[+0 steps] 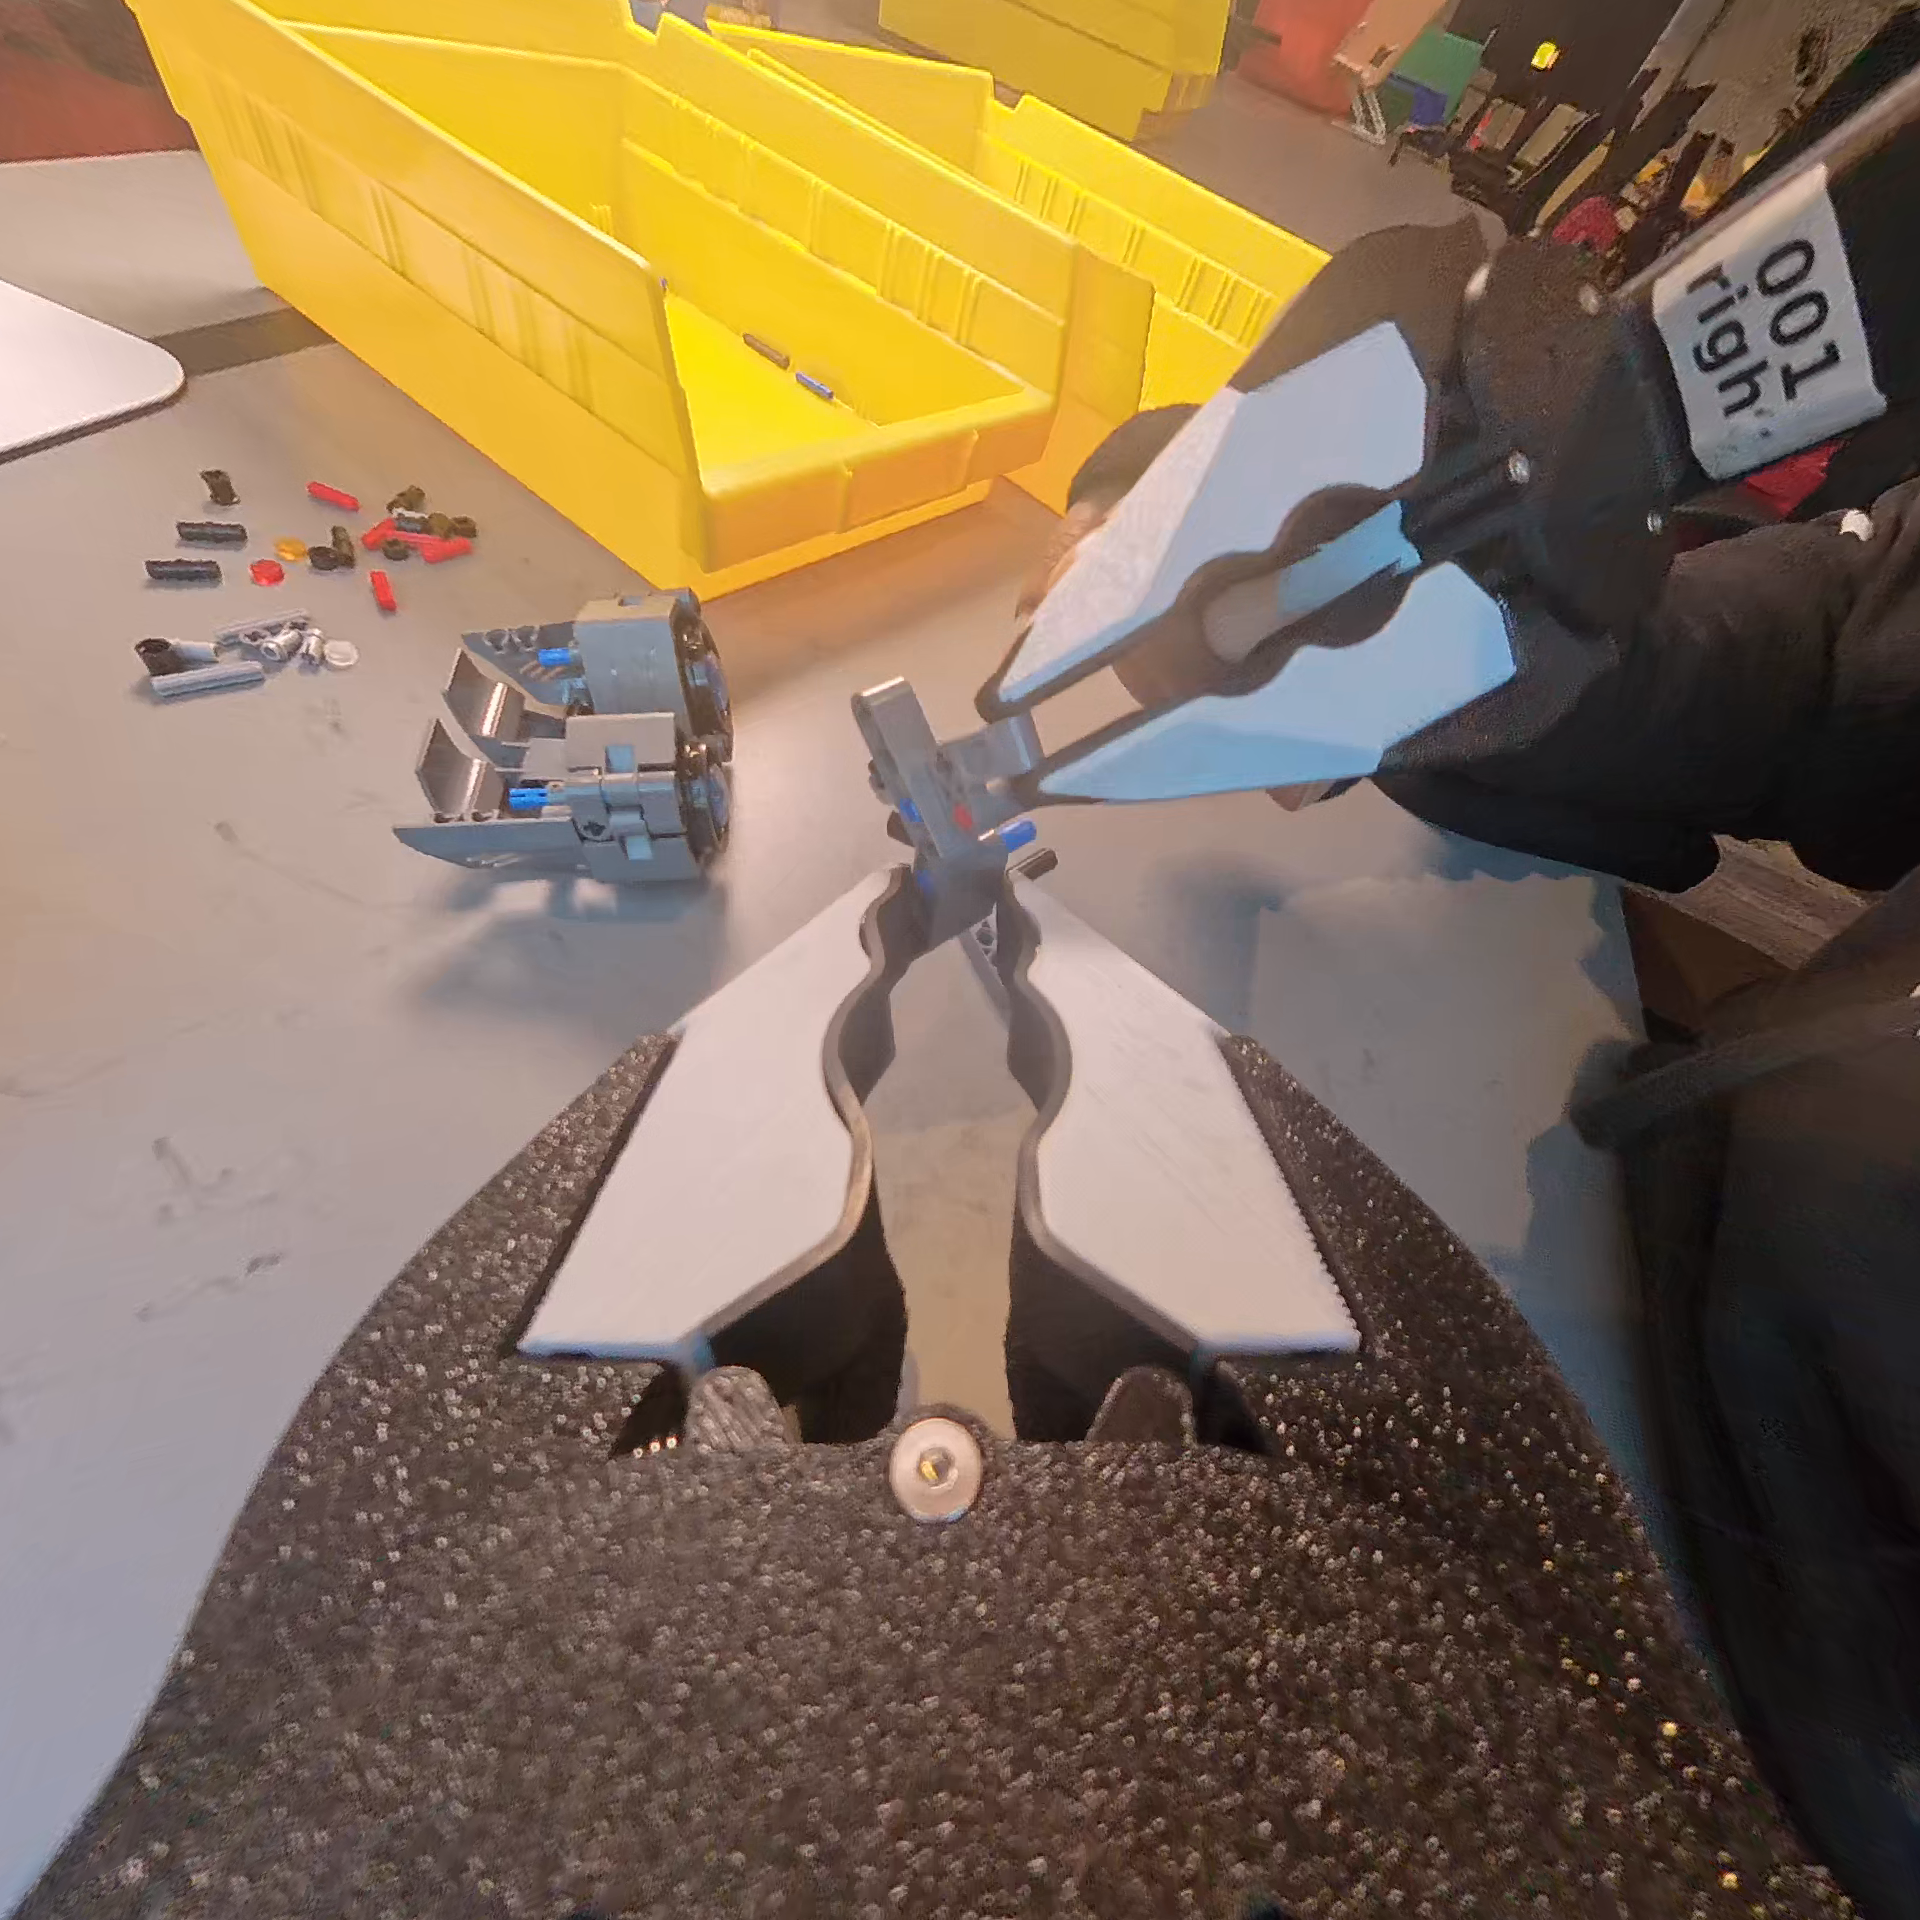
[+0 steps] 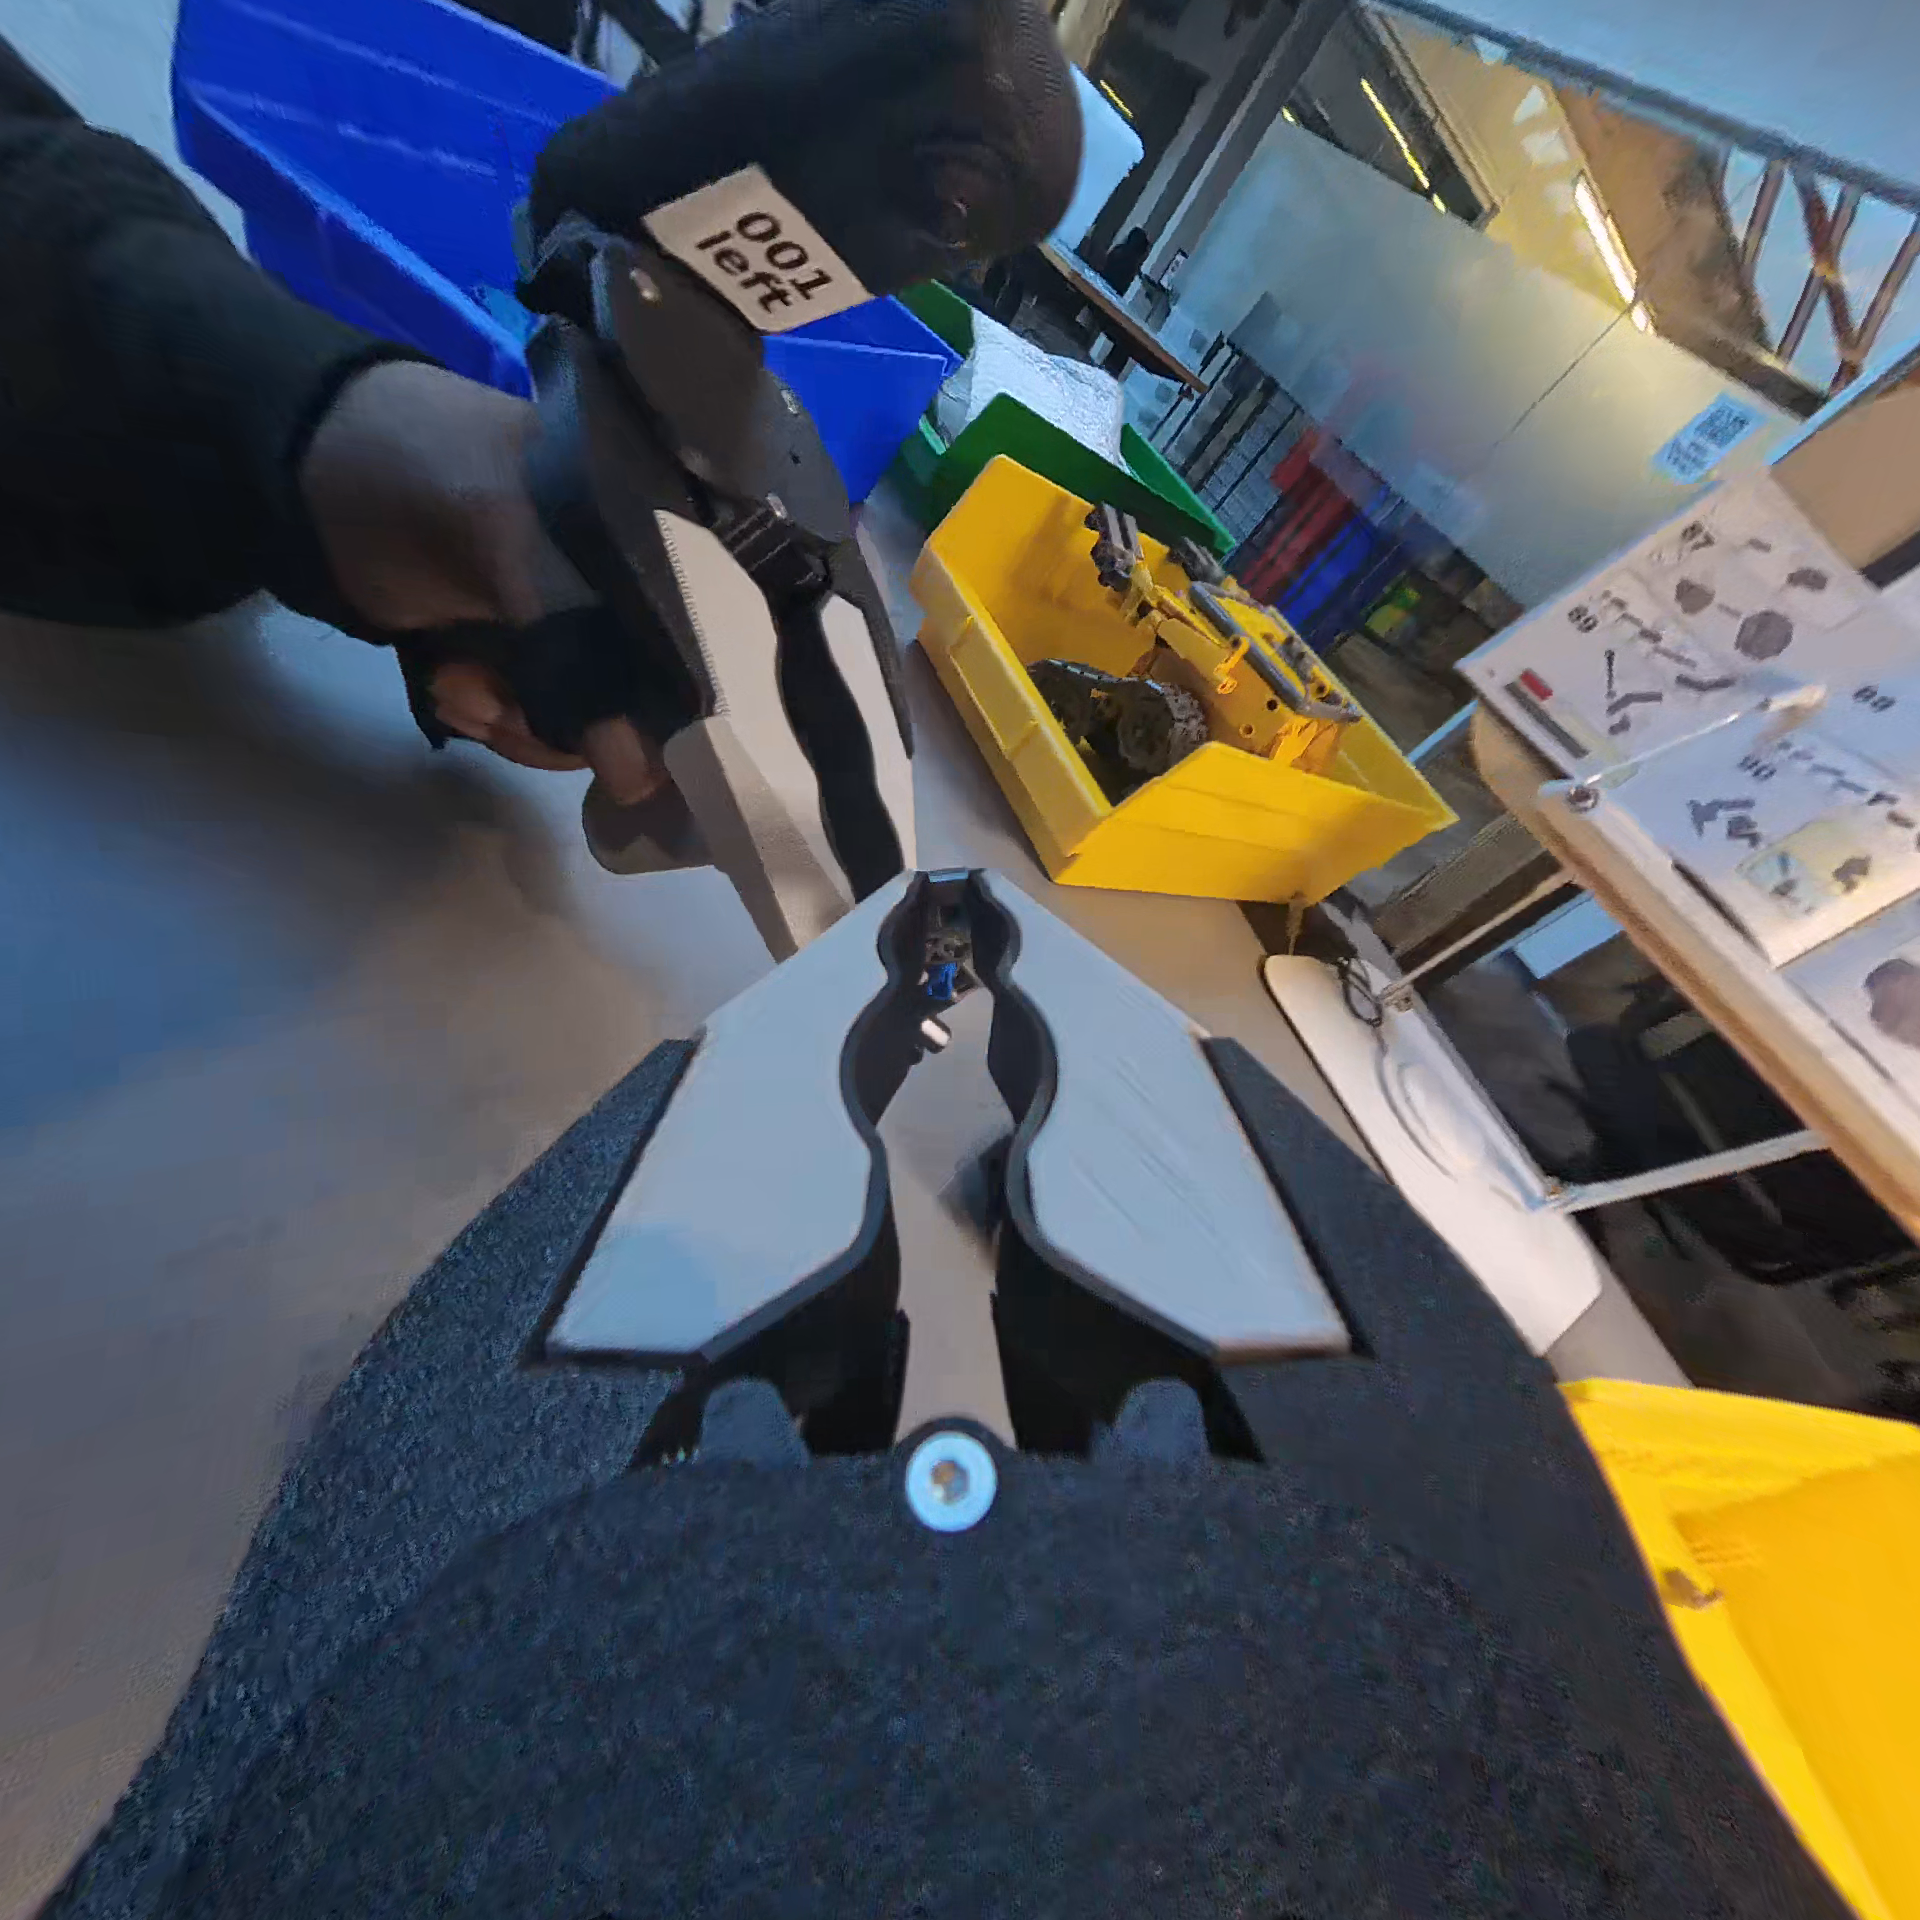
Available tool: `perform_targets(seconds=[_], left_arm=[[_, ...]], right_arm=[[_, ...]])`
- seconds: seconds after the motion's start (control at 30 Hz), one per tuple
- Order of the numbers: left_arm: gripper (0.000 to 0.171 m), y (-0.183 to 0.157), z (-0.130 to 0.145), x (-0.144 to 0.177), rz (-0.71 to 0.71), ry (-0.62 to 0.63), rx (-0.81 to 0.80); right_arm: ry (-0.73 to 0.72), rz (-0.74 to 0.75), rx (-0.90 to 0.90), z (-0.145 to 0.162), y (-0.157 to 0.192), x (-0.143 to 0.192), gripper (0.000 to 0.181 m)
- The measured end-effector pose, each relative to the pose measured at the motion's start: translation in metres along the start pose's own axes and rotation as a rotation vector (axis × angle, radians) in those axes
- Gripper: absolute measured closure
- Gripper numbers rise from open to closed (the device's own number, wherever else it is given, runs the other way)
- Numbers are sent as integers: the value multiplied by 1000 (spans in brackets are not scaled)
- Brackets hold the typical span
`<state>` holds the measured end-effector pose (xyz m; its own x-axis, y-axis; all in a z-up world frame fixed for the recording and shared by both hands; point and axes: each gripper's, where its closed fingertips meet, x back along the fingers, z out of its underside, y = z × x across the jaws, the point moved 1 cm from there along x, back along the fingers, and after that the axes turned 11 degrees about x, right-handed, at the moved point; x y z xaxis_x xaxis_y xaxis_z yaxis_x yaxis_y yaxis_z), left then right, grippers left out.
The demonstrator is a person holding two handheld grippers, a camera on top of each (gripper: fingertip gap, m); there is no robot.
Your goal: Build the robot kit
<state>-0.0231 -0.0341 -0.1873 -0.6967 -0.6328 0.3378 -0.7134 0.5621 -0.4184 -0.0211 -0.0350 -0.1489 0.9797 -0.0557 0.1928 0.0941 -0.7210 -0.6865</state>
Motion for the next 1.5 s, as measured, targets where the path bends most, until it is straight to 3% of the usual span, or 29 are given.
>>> perform_targets(seconds=[0.13,0.2,0.43,0.6,0.87,1.0,1.2,1.23,1.5], left_arm=[[158,-1,0,0,9,2,12],[157,-1,-1,1,5,-4,3],[159,-6,-13,10,7,-60,-86],[159,-8,-11,10,94,-59,17],[159,-17,-18,20,393,-95,317],[159,-22,-19,24,519,-93,430],[160,-11,-21,25,526,-117,506],[160,-11,-21,25,524,-117,506],[161,-12,-18,23,515,-102,459]], right_arm=[[-3,6,131,-4,5,1,176],[13,22,102,-1,0,1,176],[-197,-166,-846,7,-18,4,174],[-233,-237,-1067,9,-17,3,174],[-342,-247,-955,-3,-33,19,159],[-284,-276,-697,-3,-18,22,155],[-157,-274,-369,-2,12,17,166],[-151,-271,-343,-3,15,16,172],[-102,-212,-230,2,16,12,179]])
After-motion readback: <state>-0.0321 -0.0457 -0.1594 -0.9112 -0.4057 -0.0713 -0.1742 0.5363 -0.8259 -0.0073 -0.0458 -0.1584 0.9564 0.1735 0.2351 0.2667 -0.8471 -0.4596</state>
